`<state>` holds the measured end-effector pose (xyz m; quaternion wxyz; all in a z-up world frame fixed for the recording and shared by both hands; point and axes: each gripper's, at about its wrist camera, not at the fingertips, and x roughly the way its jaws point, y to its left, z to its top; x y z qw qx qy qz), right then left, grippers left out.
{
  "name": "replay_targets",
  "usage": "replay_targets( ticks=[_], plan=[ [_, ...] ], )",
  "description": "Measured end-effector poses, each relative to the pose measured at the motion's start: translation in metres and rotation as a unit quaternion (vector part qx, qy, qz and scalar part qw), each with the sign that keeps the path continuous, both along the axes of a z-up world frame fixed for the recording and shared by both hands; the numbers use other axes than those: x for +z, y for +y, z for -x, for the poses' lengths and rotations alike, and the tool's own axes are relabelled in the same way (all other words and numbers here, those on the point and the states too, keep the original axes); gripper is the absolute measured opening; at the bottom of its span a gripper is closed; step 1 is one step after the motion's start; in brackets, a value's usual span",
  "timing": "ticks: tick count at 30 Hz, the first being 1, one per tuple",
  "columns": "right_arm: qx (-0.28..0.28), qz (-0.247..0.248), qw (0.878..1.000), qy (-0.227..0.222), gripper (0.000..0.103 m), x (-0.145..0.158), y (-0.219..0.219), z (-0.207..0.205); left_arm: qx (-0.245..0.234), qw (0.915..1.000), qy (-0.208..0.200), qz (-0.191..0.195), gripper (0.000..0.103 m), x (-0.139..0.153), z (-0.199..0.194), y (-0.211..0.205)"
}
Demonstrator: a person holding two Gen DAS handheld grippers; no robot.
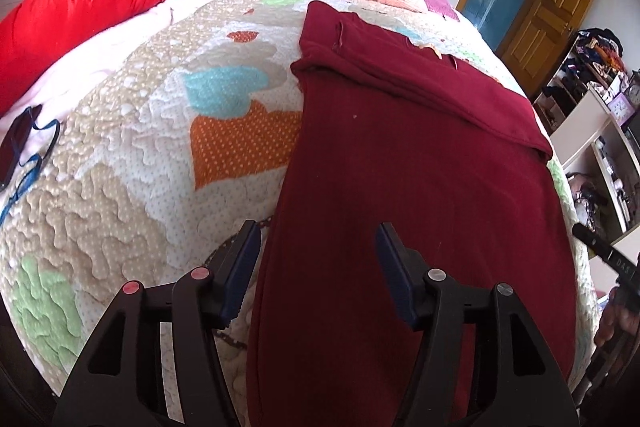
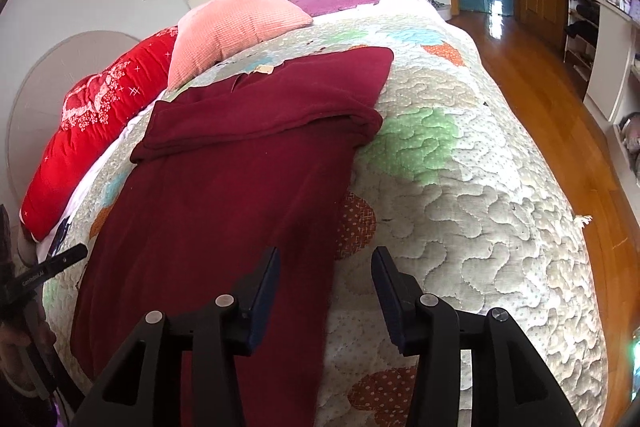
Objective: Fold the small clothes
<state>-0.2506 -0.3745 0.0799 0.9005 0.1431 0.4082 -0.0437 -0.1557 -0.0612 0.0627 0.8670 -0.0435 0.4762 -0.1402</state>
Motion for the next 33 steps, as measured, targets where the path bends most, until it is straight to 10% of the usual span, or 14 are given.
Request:
replay_targets(
  ticks=[10, 15, 25, 33],
  plan=[
    [-0.031, 0.084, 0.995, -0.032, 0.045, 0.003, -0.03, -0.077, 0.001, 0.9999, 0.014, -0.004, 0.06, -0.016, 0.003, -0.007],
    [-0.001, 0.063, 0.998, -0.012, 0.02, -0.016, -0.045, -0.11, 0.005, 0.9998, 0.019, 0.0, 0.06, -0.019, 0.0, -0.004],
    [-0.008, 0.109, 0.994, 0.014, 0.005, -0.022, -0.032, -0.1, 0.0, 0.9998, 0.017, -0.008, 0.064, -0.022, -0.001, -0.007],
    [0.008, 0.033, 0.999, -0.001, 0.013, 0.006, -0.029, -0.033, -0.003, 0.9997, 0.019, 0.013, 0.064, -0.016, 0.013, 0.003]
  ],
)
